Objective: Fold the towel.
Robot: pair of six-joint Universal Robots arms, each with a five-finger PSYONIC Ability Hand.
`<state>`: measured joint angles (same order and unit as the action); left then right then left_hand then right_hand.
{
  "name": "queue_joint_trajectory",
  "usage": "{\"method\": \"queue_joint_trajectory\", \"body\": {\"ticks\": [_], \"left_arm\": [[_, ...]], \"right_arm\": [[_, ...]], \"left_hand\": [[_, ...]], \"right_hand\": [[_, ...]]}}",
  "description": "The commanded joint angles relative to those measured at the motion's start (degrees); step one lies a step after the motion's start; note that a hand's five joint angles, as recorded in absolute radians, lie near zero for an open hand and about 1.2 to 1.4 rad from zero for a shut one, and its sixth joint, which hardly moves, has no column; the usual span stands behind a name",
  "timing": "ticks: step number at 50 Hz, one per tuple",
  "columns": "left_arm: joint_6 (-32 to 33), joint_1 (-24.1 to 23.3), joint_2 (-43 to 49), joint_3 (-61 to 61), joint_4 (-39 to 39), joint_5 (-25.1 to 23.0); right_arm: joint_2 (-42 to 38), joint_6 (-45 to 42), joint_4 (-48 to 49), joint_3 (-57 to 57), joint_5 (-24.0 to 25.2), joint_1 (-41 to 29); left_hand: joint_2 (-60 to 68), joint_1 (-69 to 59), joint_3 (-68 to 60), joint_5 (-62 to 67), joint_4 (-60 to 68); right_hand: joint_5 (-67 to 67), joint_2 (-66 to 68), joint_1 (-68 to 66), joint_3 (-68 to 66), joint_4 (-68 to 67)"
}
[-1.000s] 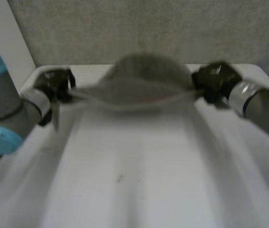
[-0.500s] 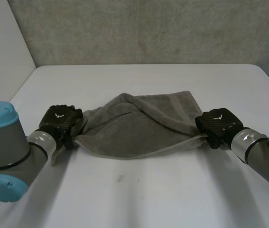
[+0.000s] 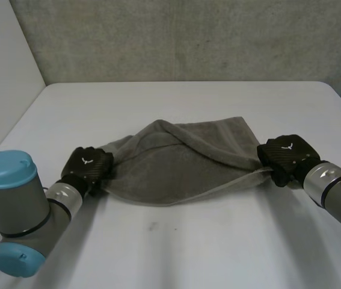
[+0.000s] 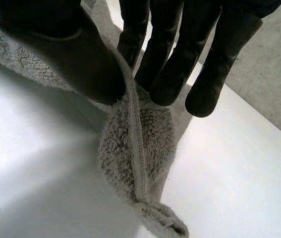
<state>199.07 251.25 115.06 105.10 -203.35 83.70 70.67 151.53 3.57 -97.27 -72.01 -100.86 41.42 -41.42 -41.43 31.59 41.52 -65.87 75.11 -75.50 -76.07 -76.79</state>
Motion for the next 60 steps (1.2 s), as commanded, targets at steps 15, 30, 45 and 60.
{"method": "queue_joint_trajectory", "body": {"ticks": [15, 30, 45, 60], "left_arm": [[-0.17, 0.73, -2.53, -0.42, -3.02, 0.5], [0.09, 2.05, -32.09, -8.42, 17.46, -0.12], [0.27, 2.4, -21.05, -33.54, 41.8, -0.12], [-1.22, 1.53, 1.56, -46.01, 38.92, 0.05]], "right_arm": [[5.87, 0.26, -3.03, 1.46, -0.32, 0.58], [22.49, -1.58, -29.74, 23.49, 0.56, 5.5], [11.71, -3.78, -43.21, 44.62, 0.38, 4.72], [-9.31, -3.35, -31.74, 53.92, -2.87, -4.16]], "left_hand": [[38.58, -38.58, -38.57, 38.41, 38.48], [38.58, -38.58, -38.57, 38.41, 38.48], [38.58, -38.58, -38.57, 38.41, 38.48], [38.58, -38.58, -38.57, 38.41, 38.48]], "right_hand": [[-4.13, 4.89, -4.5, -3.93, -3.21], [-4.13, 4.89, -4.5, -3.93, -3.21], [-4.13, 4.89, -4.5, -3.93, -3.21], [-4.13, 4.89, -4.5, -3.93, -3.21]]}}
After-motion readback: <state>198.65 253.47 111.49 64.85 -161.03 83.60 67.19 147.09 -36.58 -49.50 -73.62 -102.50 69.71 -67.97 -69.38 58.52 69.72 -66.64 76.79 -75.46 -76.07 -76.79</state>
